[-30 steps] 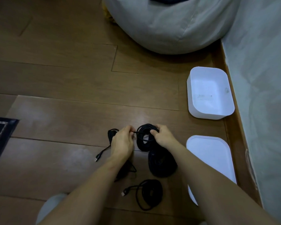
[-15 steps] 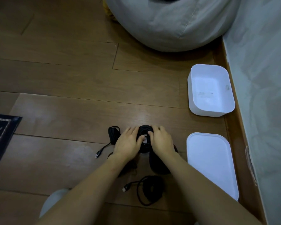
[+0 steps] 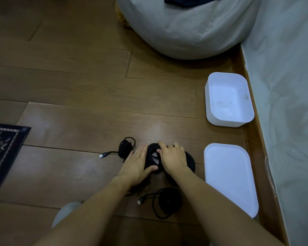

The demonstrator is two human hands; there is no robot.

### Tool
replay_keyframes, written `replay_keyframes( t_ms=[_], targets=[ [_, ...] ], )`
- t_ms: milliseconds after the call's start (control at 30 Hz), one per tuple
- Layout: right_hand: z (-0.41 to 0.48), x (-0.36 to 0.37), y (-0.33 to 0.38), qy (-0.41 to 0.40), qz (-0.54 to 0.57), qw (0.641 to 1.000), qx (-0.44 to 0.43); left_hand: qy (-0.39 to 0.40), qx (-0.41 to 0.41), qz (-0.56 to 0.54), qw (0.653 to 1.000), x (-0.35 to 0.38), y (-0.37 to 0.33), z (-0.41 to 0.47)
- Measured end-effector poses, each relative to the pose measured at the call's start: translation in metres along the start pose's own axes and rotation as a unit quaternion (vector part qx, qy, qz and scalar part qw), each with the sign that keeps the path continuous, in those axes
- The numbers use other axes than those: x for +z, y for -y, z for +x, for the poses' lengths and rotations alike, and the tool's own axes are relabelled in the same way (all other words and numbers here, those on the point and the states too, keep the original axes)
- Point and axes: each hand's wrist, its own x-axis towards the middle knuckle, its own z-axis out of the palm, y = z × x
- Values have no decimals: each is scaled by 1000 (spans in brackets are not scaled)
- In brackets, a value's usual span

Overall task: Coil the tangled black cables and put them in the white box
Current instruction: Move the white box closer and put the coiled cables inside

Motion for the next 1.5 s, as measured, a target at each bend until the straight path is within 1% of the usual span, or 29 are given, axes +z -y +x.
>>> replay_keyframes(
  t_ms=[100,200,333,433,533,600,667,833,967,1067,1167,1267,1400,1500],
  targets=[
    [0,-13,-6,44,32,999,-1,-6,13,-13,1000,-18,-11,1],
    [-5,-22,-9,66,77,995,-1,-44,18,-31,998,-34,-21,0],
    [-13,-40,-13,56,138,989,9,-69,22,-28,997,-41,-37,3],
    [-18,-49,-21,51,179,982,23,-86,17,-48,995,-40,-50,7],
    [-18,-57,-37,21,214,974,64,-110,4,-92,990,-43,-61,17],
    [-15,-62,-54,-4,225,969,99,-120,12,-118,986,-47,-74,33],
    [-12,-70,-74,-30,229,964,133,-123,25,-131,983,-52,-92,54],
    [5,-91,-121,-82,273,933,221,-109,60,-138,983,-63,-144,112],
    [13,-103,-153,-98,280,915,272,-107,87,-120,983,-71,-181,155],
    [17,-104,-176,-90,272,907,309,-110,114,-114,981,-71,-200,186],
    [16,-101,-196,-82,267,893,352,-109,108,-101,983,-68,-217,213],
    [21,-99,-205,-86,291,867,394,-113,108,-112,981,-68,-227,240],
    [37,-94,-206,-111,313,849,410,-103,89,-111,984,-76,-229,277],
    [45,-90,-208,-110,320,841,423,-102,73,-108,986,-85,-228,297]
  ],
)
